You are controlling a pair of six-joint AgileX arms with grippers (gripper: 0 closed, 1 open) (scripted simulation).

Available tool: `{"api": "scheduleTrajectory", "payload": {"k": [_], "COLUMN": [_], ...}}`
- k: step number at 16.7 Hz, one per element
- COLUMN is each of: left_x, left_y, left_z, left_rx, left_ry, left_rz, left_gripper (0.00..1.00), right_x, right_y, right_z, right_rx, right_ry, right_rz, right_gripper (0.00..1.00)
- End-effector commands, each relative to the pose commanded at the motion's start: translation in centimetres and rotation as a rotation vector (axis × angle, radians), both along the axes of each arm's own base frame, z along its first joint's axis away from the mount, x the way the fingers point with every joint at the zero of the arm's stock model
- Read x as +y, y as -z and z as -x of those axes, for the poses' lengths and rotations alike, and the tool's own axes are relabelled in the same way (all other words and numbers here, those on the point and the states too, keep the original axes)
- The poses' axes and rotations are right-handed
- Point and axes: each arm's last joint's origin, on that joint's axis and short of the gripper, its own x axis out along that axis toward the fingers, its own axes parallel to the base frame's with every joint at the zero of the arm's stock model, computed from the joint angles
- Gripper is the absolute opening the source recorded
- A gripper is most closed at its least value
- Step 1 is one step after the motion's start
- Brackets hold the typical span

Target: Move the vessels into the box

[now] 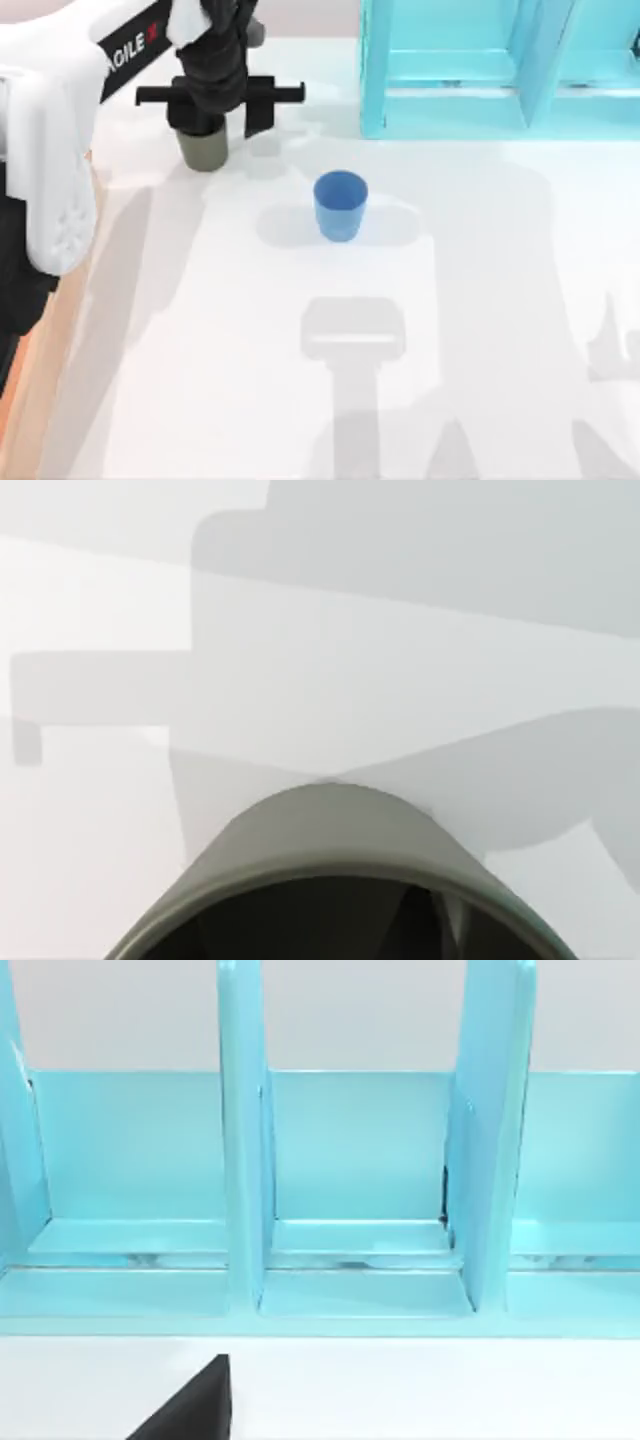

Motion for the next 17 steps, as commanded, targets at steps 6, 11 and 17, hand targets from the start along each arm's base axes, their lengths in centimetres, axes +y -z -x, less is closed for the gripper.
{"api": "scheduleTrajectory", "payload": {"k": [6,11,17], "left_x": [0.0,0.0,2.8], "left_y": [0.0,0.0,-3.7], "left_z": [0.0,0.0,-0.5], "left_rx": [0.0,0.0,-0.006], "left_ry": [0.0,0.0,0.016], "left_rz": [0.0,0.0,0.005], "left_gripper": [0.0,0.0,0.0], "right_x": [0.0,0.0,0.0], "right_y": [0.0,0.0,0.0], "right_z": [0.0,0.0,0.0], "right_rx": [0.0,0.0,0.0], "right_ry": [0.0,0.0,0.0], "right_rz": [0.0,0.0,0.0], "right_gripper": [1.0,1.0,1.0]}}
